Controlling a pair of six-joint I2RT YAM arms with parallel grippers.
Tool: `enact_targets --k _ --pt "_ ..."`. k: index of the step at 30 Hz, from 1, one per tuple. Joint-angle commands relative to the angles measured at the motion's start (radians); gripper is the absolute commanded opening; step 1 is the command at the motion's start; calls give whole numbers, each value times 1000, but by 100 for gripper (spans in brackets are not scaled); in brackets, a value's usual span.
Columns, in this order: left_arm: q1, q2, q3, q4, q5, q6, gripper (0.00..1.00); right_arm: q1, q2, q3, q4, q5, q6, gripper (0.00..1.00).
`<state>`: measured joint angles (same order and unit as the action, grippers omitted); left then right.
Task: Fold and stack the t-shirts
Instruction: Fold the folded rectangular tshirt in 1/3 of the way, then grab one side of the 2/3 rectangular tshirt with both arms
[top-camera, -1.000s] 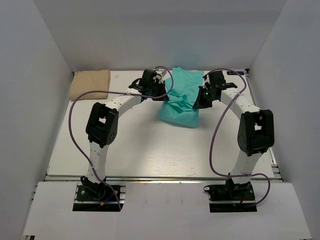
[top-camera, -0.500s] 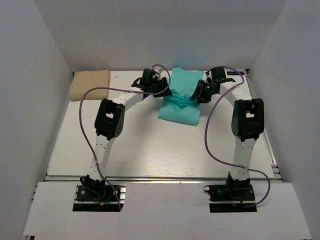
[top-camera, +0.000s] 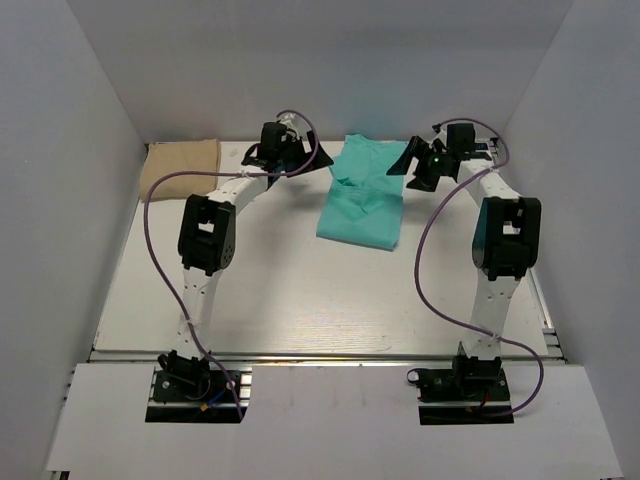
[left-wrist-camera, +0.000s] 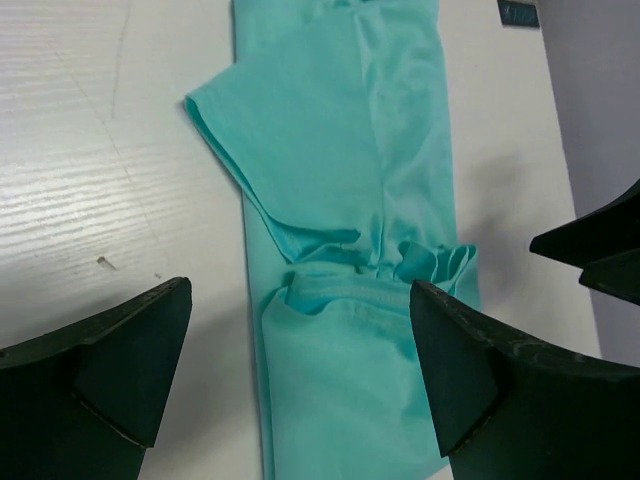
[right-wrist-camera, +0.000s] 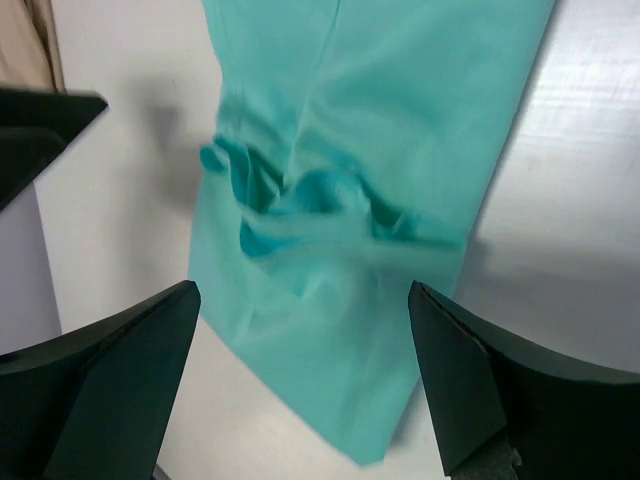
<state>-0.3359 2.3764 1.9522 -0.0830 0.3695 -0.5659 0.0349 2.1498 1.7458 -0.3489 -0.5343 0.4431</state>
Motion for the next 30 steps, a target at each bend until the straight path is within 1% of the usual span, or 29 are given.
enact_targets --k 1,2,3,4,5,6,8,9,10,14,15,16,17,20,21,22,25,26,27,28,30 --pt "-35 -126 -21 -122 54 145 100 23 -117 -130 -28 7 -110 90" --pt "-57 -126 -21 -170 45 212 100 26 -172 -197 -19 17 -113 90" --pt "-57 -138 -21 -240 45 239 100 29 -191 -228 -19 36 -132 90" --pt "-69 -147 -54 -263 45 256 100 37 -211 -294 -16 66 -135 90" --pt "-69 -157 -76 -283 28 270 100 39 -269 -324 -9 79 -132 90" --pt "-80 -187 -102 -309 14 290 100 42 -287 -415 -2 97 -129 90" --pt "-80 -224 -202 -310 -26 299 100 46 -346 -477 20 103 -110 90" --pt "-90 -241 -237 -310 -26 308 100 52 -360 -553 40 94 -103 90" --pt "-91 -268 -301 -278 -26 308 100 57 -364 -574 50 92 -98 90" --pt "-112 -287 -381 -256 -17 308 99 77 -367 -661 80 68 -78 87" --pt "-123 -287 -381 -256 -3 308 96 79 -364 -669 86 66 -76 86" --pt "-123 -287 -394 -256 -3 308 92 88 -360 -690 93 68 -72 83" --pt "-123 -287 -394 -256 -12 308 92 88 -355 -695 96 65 -70 83" --pt "-132 -276 -418 -256 -40 308 86 97 -343 -713 129 77 -64 80" --pt "-141 -254 -418 -256 -40 308 84 99 -332 -716 149 82 -58 77" --pt "-141 -253 -418 -256 -40 308 76 99 -320 -721 159 86 -49 77" --pt "-152 -229 -418 -247 -20 308 65 100 -291 -714 195 83 -30 66" --pt "-152 -229 -446 -236 -6 308 65 102 -291 -718 200 82 -24 63" --pt "-161 -229 -446 -225 8 299 59 102 -289 -723 202 77 -21 59" --pt "-161 -229 -459 -216 8 299 49 103 -289 -726 206 76 -18 54" --pt "-170 -229 -470 -207 8 288 36 103 -301 -735 209 88 -18 41"
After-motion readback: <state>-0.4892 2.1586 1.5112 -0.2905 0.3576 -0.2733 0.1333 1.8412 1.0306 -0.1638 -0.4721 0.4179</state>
